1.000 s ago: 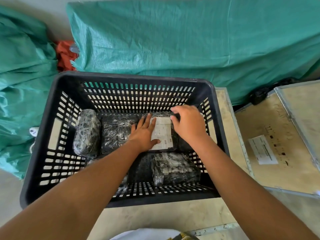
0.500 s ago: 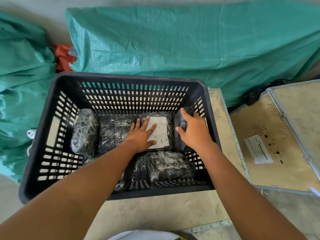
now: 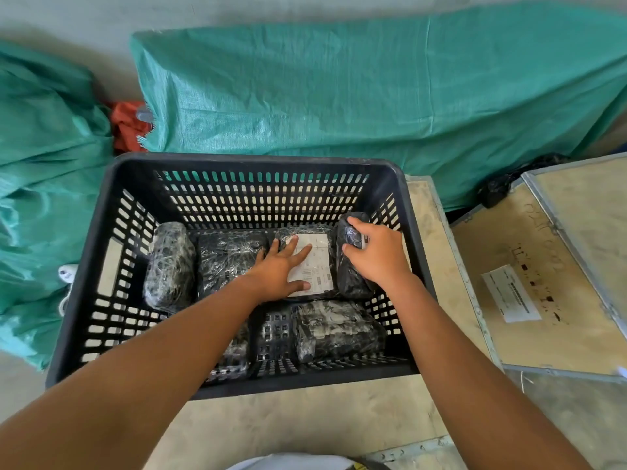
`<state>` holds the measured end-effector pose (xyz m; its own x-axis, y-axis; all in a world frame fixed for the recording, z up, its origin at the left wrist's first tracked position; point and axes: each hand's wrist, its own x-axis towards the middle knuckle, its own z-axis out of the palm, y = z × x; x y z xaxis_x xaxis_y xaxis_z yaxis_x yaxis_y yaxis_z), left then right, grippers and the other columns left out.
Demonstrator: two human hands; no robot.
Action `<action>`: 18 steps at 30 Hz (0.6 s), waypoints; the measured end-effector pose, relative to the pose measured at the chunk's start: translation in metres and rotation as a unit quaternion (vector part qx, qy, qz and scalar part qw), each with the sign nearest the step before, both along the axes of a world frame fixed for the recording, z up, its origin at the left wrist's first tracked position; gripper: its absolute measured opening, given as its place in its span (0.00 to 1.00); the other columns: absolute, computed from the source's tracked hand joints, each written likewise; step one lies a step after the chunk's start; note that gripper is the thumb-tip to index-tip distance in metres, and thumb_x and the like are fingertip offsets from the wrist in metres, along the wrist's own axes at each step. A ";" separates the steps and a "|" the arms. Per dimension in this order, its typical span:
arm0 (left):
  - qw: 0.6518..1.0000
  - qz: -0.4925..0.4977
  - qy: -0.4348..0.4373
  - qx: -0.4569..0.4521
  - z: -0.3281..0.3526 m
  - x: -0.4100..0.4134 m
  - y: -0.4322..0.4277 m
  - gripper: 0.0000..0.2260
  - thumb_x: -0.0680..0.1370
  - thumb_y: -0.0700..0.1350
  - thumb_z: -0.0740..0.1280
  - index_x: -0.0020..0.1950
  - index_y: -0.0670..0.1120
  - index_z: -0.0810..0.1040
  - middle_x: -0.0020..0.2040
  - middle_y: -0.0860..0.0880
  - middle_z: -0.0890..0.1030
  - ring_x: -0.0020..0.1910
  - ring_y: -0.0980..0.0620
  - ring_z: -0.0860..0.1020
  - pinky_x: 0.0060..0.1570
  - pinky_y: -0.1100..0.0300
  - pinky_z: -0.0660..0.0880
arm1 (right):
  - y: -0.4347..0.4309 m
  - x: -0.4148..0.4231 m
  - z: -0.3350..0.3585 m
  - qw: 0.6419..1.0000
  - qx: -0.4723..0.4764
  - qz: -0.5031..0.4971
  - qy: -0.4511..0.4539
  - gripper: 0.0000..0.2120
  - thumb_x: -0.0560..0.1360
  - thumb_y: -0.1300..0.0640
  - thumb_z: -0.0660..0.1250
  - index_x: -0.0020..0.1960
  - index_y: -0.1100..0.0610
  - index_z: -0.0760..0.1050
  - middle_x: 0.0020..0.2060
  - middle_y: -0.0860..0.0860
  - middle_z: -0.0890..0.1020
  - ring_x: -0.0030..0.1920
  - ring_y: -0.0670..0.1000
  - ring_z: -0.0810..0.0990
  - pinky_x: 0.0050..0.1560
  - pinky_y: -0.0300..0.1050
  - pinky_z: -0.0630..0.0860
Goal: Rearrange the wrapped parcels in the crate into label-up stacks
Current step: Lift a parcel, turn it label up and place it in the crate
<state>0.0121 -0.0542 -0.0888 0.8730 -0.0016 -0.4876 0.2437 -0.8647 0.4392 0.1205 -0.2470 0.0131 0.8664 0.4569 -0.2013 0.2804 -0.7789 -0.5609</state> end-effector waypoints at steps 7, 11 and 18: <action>0.973 -0.016 -0.191 -0.131 0.052 -0.008 -0.007 0.43 0.76 0.65 0.69 0.82 0.60 0.46 0.83 0.53 0.45 0.81 0.42 0.43 0.76 0.36 0.52 | -0.007 0.002 0.030 0.996 0.067 -0.040 -0.051 0.27 0.74 0.56 0.77 0.72 0.51 0.77 0.63 0.51 0.84 0.53 0.45 0.84 0.56 0.29 0.70; 0.952 -0.005 -0.241 -0.186 0.076 -0.010 -0.032 0.53 0.71 0.62 0.76 0.82 0.60 0.41 0.83 0.54 0.40 0.81 0.51 0.41 0.78 0.43 0.52 | -0.009 0.009 0.065 0.974 0.201 -0.098 0.019 0.30 0.71 0.55 0.79 0.72 0.49 0.77 0.60 0.48 0.85 0.45 0.41 0.85 0.53 0.44 0.84; 0.896 0.105 -0.378 -0.207 0.112 -0.012 -0.038 0.44 0.72 0.47 0.78 0.80 0.52 0.55 0.77 0.46 0.66 0.75 0.49 0.67 0.72 0.46 0.67 | 0.005 0.011 0.094 0.895 0.374 -0.134 0.201 0.29 0.74 0.60 0.78 0.74 0.54 0.75 0.46 0.42 0.86 0.45 0.45 0.88 0.42 0.51 0.86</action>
<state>0.0002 -0.0924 0.0228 0.9560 0.1573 0.2477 -0.1205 -0.5594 0.8201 0.1314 -0.2423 0.1067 0.8911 0.3806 -0.2472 -0.2030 -0.1530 -0.9672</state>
